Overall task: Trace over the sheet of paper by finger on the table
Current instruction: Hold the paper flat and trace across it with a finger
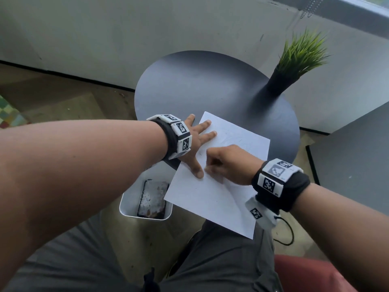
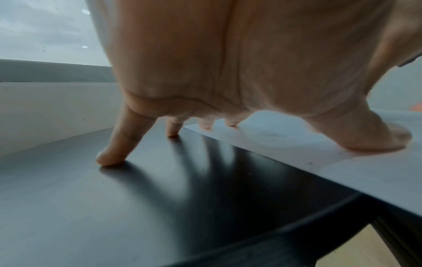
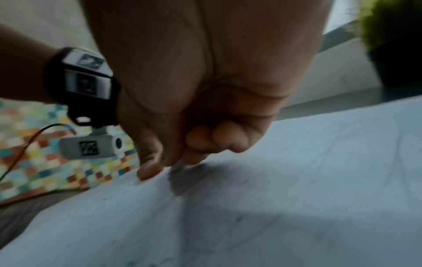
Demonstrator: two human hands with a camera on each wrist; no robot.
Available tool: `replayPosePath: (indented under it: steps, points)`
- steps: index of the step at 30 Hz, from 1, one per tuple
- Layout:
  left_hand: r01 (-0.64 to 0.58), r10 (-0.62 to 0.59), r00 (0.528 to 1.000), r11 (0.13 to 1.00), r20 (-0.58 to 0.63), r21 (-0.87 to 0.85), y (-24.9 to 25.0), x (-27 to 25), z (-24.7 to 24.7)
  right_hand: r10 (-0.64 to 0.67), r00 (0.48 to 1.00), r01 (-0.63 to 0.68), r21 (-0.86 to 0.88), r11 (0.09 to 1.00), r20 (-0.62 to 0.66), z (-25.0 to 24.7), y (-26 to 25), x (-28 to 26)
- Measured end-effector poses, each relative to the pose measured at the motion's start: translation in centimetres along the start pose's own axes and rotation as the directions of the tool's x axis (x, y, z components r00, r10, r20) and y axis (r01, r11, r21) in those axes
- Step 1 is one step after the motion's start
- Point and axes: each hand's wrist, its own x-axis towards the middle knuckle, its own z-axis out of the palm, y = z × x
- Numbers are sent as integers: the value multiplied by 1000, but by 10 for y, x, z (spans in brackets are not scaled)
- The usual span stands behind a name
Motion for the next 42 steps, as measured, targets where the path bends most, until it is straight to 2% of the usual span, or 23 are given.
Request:
replayPosePath:
  steps: [2,4,6,8,10,12,14,17,19,21,23,25,27,28,29,31,33,35,37,39,40,41,42]
  points:
    - [-2,2,1000,1000,7,7,0,0,-1,-29,998,30,-27,999,49,-7,3,1]
    - [-4,4,1000,1000,8,4,0,1,-1,149,985,-146,41,988,-86,-14,17,11]
    - [-1,1,1000,1000,7,-3,-1,1,0,292,926,-276,100,956,-239,-13,27,20]
    - [-1,1,1000,1000,15,-6,-2,1,1,220,945,-209,72,975,-241,-3,19,16]
    - [-9,9,1000,1000,19,8,-1,3,1,32,992,-28,40,999,-121,6,1,3]
    - [-18,17,1000,1000,17,23,-1,3,1,-44,999,44,65,997,-1,5,-2,-5]
    - [-20,20,1000,1000,18,5,-1,3,1,54,995,-47,84,995,-79,-3,12,5]
    - [-20,20,1000,1000,21,-9,-1,1,1,331,908,-291,182,939,-257,-8,31,18]
    - [-16,17,1000,1000,24,-9,-1,1,0,269,927,-241,132,961,-262,1,19,14]
    - [-24,24,999,1000,27,-4,-1,1,1,60,986,-49,69,996,-158,11,-3,3]
    - [-29,29,999,1000,31,0,0,2,1,2,999,2,80,997,-46,8,-7,-1]
    - [-32,32,999,999,29,-19,-1,3,2,141,984,-133,87,987,-105,-2,12,10]
    - [-30,31,999,999,28,-25,-2,4,3,370,902,-347,137,928,-223,-15,37,24]
    - [-29,30,999,999,30,-26,-2,3,3,453,851,-418,178,891,-266,-17,43,28]
    - [-29,30,999,999,32,-23,-2,3,2,480,829,-439,197,877,-286,-15,44,30]
    - [-24,25,999,1000,33,-13,-1,1,1,375,886,-343,156,926,-273,-5,30,28]
    - [-20,20,1000,1000,23,-16,-1,0,0,168,970,-153,93,984,-177,6,10,19]
    - [-25,25,1000,999,17,-23,-2,0,1,101,990,-93,89,992,-96,3,9,15]
    - [-30,31,999,999,26,-22,-3,2,2,236,958,-223,94,970,-161,-11,30,24]
    - [-30,31,999,999,32,-20,-3,3,2,450,856,-421,163,893,-255,-23,54,31]
    - [-30,31,999,999,34,-18,-3,3,2,498,821,-458,197,867,-281,-23,58,32]
    - [-31,31,999,999,33,-15,-2,3,1,478,828,-442,186,878,-291,-19,54,31]
    - [-31,32,999,999,30,-11,-2,3,1,401,873,-373,151,915,-278,-13,44,29]
